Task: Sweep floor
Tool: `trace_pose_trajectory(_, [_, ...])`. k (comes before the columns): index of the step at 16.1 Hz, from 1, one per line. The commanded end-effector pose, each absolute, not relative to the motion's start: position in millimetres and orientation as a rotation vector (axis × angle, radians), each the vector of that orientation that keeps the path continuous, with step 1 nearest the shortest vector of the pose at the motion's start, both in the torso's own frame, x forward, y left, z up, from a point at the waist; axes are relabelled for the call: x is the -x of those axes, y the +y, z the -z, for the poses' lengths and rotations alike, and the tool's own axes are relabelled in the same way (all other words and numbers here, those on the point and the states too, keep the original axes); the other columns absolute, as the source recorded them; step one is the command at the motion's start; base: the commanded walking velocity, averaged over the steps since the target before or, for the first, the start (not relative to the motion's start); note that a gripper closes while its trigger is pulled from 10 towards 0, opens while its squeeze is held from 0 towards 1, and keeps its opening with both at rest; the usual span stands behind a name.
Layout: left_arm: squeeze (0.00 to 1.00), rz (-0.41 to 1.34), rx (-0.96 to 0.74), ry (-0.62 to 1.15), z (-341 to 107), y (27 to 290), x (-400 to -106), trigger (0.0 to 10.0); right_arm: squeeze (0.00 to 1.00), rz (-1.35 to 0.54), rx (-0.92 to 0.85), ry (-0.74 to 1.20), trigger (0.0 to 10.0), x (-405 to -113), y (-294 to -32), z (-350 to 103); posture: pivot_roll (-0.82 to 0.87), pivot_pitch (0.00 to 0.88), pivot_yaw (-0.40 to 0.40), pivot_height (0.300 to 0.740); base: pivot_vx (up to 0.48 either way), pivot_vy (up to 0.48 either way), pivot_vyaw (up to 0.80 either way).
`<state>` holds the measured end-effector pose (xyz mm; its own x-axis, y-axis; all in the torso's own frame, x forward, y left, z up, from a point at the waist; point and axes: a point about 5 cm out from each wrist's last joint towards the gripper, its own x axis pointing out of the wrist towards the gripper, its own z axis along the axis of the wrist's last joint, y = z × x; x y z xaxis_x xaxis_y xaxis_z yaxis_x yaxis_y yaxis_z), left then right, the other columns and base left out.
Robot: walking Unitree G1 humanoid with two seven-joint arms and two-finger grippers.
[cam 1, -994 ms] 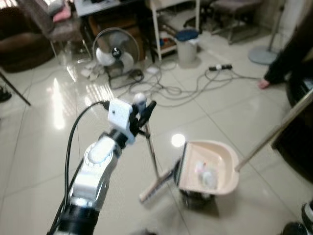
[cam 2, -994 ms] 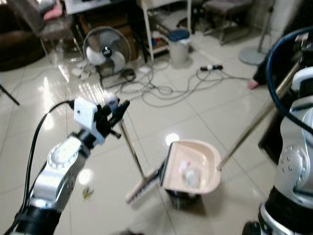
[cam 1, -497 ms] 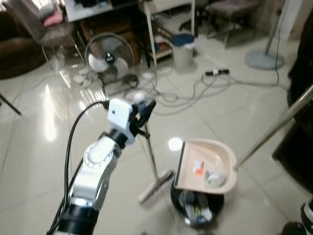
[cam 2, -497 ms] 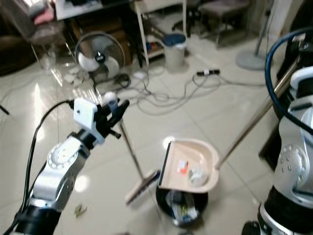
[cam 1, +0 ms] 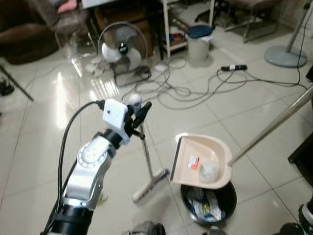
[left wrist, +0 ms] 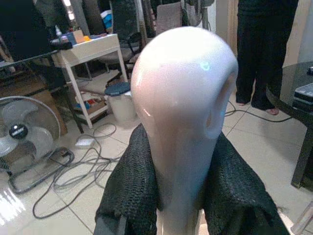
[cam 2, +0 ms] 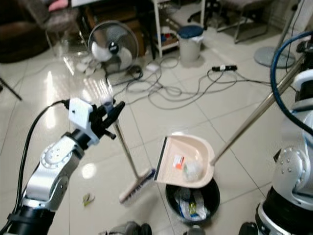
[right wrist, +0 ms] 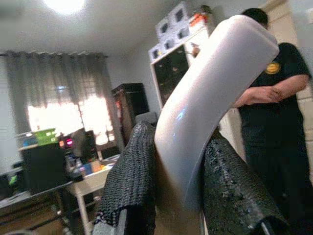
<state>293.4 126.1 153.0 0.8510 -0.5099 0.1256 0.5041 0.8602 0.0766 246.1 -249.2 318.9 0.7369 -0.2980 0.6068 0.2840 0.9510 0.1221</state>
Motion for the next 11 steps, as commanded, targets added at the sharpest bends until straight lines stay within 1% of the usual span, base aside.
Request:
trace_pose_trajectory(1, [0.00, 0.520, -0.070, -0.171, -160.0, 131.0, -293.3, 10.0, 0.00, 0.297, -0.030, -0.718, 10.0, -241.9, -244.0, -325.6, -0.08, 0.078, 0.125, 0.740, 0.000, 0.000, 0.00])
trace_pose_trajectory(7, [0.00, 0.526, -0.074, -0.163, -158.6, 130.2, -292.2, 10.0, 0.00, 0.299, -0.019, -0.706, 10.0, -240.9, -245.7, -323.4, -0.09, 0.074, 0.126, 0.740, 0.000, 0.000, 0.00])
trace_pose_trajectory(9, [0.00, 0.528, -0.075, -0.161, -157.7, 130.0, -291.6, 10.0, 0.00, 0.308, 0.038, -0.651, 10.0, -242.9, -247.3, -316.7, -0.08, 0.076, 0.127, 0.740, 0.000, 0.000, 0.00])
trace_pose_trajectory(11, [0.00, 0.528, -0.076, -0.158, -157.3, 130.6, -291.3, 10.0, 0.00, 0.310, 0.031, -0.681, 10.0, -241.9, -247.7, -317.8, -0.08, 0.080, 0.128, 0.740, 0.000, 0.000, 0.00])
